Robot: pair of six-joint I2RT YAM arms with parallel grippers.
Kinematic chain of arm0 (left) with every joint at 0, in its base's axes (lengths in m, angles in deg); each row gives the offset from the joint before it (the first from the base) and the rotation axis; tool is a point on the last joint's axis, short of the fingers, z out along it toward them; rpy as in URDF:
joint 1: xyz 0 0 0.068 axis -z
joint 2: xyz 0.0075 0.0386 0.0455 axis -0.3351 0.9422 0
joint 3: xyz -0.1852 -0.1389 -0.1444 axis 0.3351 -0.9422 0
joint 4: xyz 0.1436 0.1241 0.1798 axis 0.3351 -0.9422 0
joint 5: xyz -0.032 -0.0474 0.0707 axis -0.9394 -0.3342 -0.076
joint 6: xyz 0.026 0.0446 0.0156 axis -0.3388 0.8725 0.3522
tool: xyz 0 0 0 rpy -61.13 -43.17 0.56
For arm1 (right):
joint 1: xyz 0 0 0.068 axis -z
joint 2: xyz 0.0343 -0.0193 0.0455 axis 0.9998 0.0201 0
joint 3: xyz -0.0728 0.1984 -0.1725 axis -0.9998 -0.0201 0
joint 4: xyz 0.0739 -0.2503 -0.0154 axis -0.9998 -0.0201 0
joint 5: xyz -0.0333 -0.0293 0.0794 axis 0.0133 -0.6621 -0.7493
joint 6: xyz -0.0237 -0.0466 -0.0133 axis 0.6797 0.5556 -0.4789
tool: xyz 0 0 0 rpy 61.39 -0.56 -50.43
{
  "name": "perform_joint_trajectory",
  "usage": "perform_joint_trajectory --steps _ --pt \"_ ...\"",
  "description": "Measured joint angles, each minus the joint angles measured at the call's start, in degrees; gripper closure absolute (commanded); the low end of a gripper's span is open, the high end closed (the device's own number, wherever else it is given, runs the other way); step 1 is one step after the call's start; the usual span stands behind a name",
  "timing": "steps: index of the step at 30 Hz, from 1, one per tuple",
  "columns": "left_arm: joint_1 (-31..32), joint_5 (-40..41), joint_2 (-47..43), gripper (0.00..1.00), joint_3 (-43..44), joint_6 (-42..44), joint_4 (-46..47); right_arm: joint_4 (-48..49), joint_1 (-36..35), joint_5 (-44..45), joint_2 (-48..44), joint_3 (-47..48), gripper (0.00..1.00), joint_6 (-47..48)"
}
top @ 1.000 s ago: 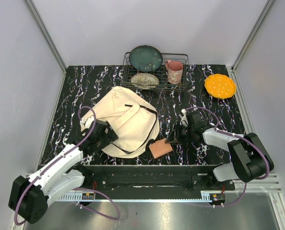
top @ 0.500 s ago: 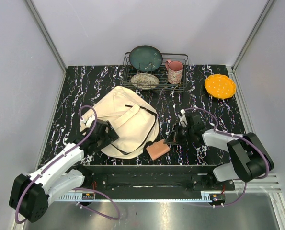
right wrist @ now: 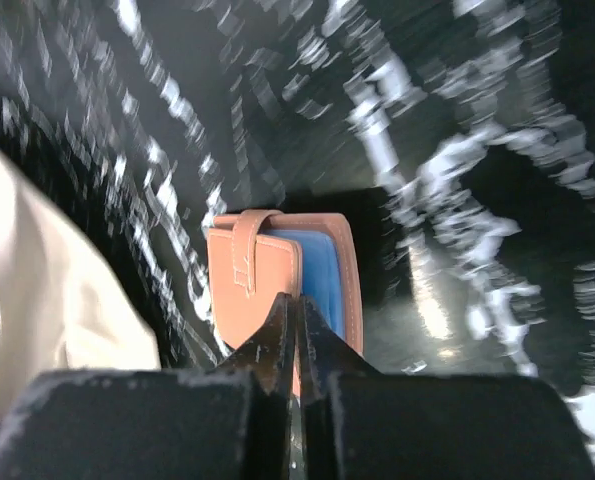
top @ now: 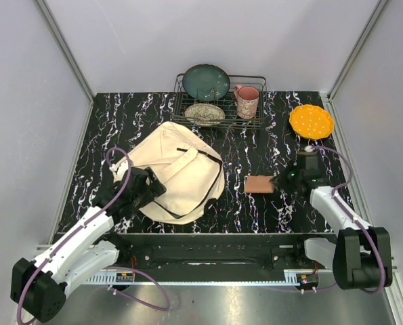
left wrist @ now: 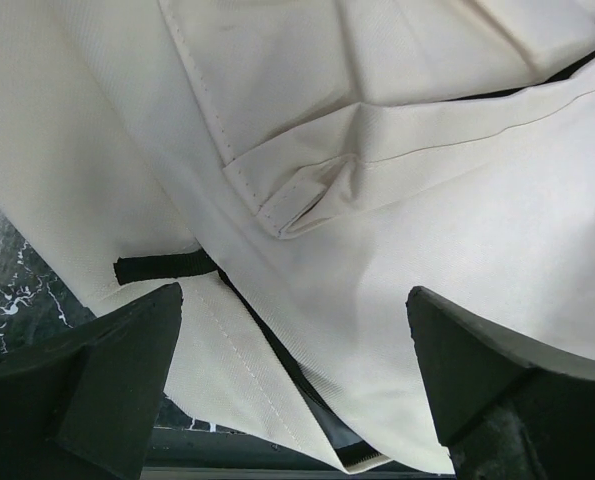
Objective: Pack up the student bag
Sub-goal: Move the personal item to the center of the board.
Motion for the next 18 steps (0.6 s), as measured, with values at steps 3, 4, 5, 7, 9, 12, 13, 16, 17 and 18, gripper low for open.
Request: perform_joint_trajectory --steps 3,4,5,7,9,12,13,16,17,18 --pt "0.0 0.59 -0.66 0.01 1.03 0.44 -0.76 -0.79 8.63 1.05 1.95 1.88 1.0 0.28" --pt "0.0 0.79 -0.98 0.01 1.2 0.52 -0.9 -0.81 12.37 0.94 3.19 2.86 1.0 0.44" --pt "0.0 1.01 -1.42 0.01 1.2 0.68 -0.96 -0.55 14.93 1.01 4.44 3.69 1.0 0.52" --pt "-0.07 1.31 -2.27 0.01 1.2 0.81 -1.44 -0.11 18.12 1.05 6.84 5.2 0.96 0.72" --pt "-0.15 1.7 -3.3 0.01 1.22 0.85 -2.01 0.37 18.75 0.85 9.35 6.4 0.81 1.07" --pt "-0.2 1.99 -3.76 0.01 1.22 0.83 -2.23 1.53 18.78 -0.44 12.74 6.75 0.53 1.53" --pt "-0.2 2.05 -3.69 0.01 1.22 0.83 -2.29 1.57 18.78 -1.14 13.55 6.71 0.48 1.42" --pt "-0.2 2.1 -3.69 0.01 1.22 0.7 -2.82 1.55 18.78 -2.51 14.51 6.27 0.2 1.68" --pt "-0.2 2.1 -3.69 0.01 1.22 0.5 -3.13 1.53 18.78 -2.75 14.4 6.16 0.15 2.16" --pt "-0.2 2.1 -3.72 0.01 1.22 0.31 -3.45 1.42 18.78 -2.82 14.19 6.14 0.1 2.25"
